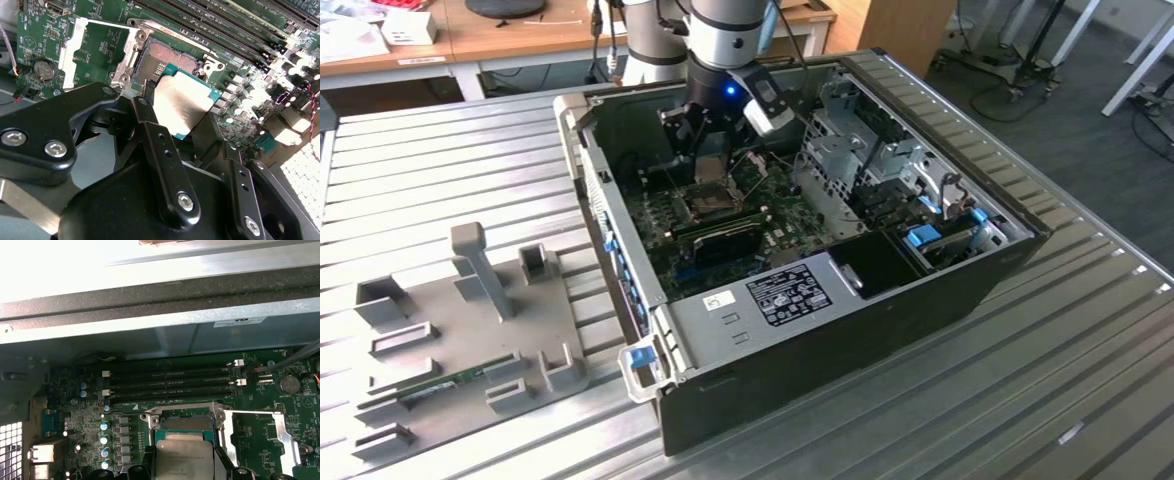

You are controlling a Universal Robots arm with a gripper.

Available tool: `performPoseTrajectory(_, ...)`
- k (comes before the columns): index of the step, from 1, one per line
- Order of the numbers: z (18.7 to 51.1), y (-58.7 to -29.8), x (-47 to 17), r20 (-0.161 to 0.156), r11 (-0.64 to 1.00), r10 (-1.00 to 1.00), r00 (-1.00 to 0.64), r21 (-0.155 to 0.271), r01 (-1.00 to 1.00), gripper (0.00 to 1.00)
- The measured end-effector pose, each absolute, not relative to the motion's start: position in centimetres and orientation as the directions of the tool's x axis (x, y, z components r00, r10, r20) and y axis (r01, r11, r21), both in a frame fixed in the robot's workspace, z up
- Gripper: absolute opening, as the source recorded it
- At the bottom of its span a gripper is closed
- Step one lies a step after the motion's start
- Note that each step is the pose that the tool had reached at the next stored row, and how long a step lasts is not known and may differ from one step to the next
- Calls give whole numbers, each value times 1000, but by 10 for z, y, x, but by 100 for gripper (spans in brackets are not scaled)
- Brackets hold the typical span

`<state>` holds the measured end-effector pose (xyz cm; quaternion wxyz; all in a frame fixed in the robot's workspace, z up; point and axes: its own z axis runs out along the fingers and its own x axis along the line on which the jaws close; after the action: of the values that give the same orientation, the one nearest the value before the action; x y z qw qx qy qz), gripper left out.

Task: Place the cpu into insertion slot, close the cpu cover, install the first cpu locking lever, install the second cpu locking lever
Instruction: 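Place the cpu into insertion slot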

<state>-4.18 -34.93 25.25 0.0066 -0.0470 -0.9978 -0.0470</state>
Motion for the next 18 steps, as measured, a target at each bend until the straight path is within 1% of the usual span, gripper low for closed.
performPoseTrajectory(7,252,-349,-42,18,982,164,-986,93,164,54)
performPoseTrajectory(15,252,-349,-42,18,981,168,-986,93,169,54)
performPoseTrajectory(18,252,-349,-42,18,973,209,-978,93,210,54)
